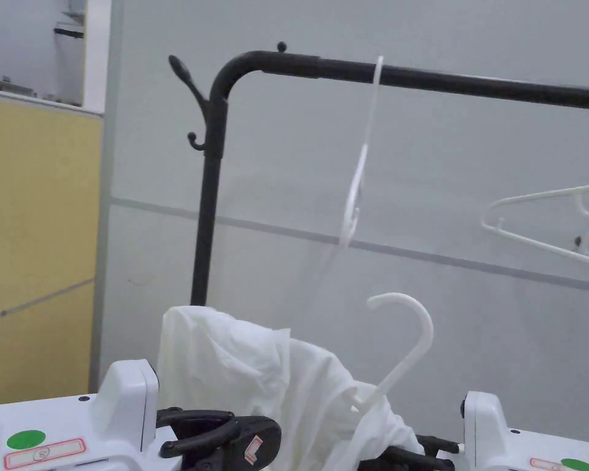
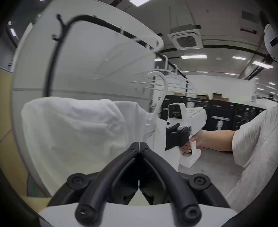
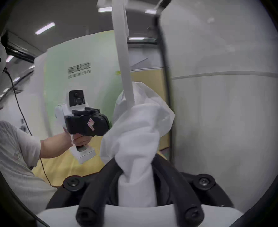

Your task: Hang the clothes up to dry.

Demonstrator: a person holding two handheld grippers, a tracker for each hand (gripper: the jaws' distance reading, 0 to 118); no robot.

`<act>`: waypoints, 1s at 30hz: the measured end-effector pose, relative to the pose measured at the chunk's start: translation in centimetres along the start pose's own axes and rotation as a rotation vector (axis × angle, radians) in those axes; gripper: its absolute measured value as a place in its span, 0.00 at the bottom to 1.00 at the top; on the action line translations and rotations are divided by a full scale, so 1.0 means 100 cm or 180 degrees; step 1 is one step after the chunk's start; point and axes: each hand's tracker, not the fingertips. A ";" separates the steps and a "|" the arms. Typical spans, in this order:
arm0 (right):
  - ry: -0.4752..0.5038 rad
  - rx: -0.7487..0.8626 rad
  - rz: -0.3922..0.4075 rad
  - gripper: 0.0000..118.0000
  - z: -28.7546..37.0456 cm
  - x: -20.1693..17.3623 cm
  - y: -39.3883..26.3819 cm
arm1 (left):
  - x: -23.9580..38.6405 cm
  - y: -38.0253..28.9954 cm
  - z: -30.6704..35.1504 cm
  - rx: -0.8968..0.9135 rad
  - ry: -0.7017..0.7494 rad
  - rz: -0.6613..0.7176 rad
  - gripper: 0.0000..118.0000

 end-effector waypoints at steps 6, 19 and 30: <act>-0.0903 0.0076 -0.0082 0.05 0.082 -0.008 -0.005 | 0.014 0.010 -0.061 0.0082 -0.0425 -0.0054 0.01; -0.1592 0.0198 0.0135 0.05 0.110 -0.035 0.094 | 0.040 0.043 -0.102 0.0548 -0.0132 0.0036 0.01; -0.2124 0.0228 0.0089 0.05 0.103 -0.024 0.200 | 0.064 0.079 -0.095 0.1060 0.0238 -0.0025 0.01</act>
